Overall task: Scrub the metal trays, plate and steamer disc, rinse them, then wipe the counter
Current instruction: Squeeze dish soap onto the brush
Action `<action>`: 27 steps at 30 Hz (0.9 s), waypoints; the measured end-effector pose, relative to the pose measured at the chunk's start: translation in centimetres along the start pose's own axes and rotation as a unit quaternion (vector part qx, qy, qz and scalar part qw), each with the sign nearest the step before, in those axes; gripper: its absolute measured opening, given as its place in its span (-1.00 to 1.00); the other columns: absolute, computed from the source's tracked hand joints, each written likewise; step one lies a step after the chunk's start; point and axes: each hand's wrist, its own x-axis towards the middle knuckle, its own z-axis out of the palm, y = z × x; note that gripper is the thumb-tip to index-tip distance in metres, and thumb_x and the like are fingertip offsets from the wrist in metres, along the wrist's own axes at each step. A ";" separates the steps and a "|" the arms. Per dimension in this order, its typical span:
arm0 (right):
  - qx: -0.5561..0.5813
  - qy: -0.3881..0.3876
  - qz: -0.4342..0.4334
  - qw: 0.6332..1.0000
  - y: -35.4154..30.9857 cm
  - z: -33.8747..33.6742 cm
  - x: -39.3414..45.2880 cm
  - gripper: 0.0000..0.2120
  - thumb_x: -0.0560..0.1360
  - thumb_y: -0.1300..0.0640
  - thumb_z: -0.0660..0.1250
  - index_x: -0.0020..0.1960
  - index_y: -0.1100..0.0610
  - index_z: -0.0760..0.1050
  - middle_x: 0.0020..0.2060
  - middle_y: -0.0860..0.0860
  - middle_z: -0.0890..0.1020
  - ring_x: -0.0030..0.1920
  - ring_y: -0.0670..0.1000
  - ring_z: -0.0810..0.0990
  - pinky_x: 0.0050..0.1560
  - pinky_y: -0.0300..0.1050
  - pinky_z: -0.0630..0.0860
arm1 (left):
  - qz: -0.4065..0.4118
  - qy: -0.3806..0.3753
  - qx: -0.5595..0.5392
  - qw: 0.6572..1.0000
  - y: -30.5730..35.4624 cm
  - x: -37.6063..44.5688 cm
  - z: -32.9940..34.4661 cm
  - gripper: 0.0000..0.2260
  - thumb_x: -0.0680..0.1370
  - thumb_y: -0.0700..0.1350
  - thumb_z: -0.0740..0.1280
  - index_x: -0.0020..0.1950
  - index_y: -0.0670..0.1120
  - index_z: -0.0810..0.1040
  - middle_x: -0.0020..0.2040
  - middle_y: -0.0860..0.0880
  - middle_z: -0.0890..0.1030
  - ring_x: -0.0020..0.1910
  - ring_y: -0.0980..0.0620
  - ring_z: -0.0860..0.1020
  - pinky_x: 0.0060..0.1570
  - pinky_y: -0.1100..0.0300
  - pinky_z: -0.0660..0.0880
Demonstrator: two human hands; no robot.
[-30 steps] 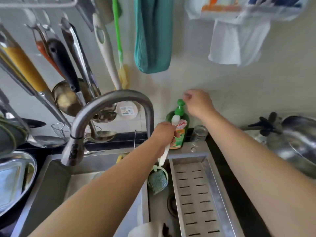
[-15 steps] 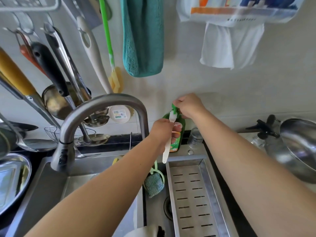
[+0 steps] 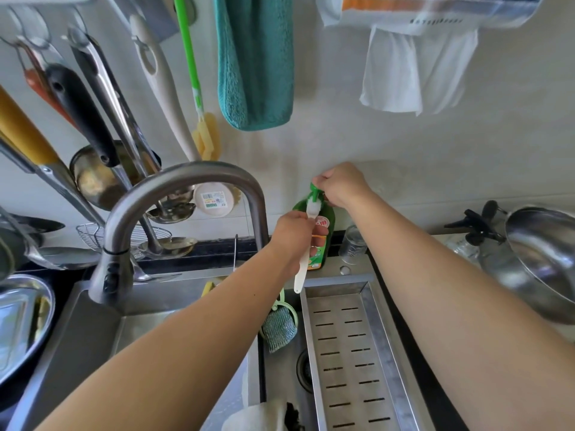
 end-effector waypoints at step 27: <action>0.010 0.040 -0.003 0.999 0.3 0.5 -1.6 -0.71 0.67 0.04 0.29 0.29 0.15 0.62 0.26 0.13 0.64 0.28 0.13 0.58 0.21 -0.19 0.40 | -0.017 -0.018 -0.021 0.999 -5.3 -5.7 -6.4 -0.85 0.72 -0.24 0.17 0.20 -0.23 0.51 -0.13 -0.16 0.66 -0.39 -0.02 0.56 -0.38 0.16 0.49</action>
